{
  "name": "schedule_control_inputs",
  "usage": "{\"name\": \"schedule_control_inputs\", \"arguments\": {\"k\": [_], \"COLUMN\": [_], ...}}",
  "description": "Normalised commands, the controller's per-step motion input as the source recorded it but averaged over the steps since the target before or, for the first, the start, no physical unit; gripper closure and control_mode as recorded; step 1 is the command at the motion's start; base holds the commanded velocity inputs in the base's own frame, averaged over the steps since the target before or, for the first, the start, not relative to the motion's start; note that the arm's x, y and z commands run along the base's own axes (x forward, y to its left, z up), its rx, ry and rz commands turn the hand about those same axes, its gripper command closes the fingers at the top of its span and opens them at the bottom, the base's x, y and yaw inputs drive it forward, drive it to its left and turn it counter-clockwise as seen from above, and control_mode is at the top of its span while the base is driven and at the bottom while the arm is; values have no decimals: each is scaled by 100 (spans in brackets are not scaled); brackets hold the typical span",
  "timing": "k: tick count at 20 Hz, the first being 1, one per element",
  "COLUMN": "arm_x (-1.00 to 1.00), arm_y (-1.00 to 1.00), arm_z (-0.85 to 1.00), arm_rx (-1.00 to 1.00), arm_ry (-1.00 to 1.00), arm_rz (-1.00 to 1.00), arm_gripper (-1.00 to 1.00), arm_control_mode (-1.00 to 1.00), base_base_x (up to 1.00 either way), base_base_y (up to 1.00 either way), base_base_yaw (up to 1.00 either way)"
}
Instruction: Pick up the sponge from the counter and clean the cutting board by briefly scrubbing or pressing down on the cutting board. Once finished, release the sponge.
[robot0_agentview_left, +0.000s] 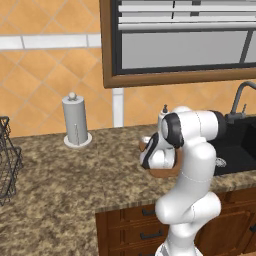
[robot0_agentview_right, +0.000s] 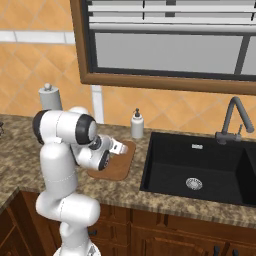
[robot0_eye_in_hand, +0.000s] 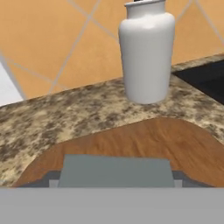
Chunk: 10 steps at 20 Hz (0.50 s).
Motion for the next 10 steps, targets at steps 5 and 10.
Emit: {"name": "schedule_control_inputs", "arguments": {"k": [5, 10], "arm_x": [-25, -63], "arm_y": [-35, -21], "arm_z": [-13, -28], "arm_rx": [0, -1], "arm_ry": [10, 3], "arm_rz": [0, 0], "arm_gripper": [100, 100], "arm_control_mode": [-100, -100], "base_base_x": [0, 0], "base_base_y": [0, 0], "base_base_yaw": [0, 0]}}
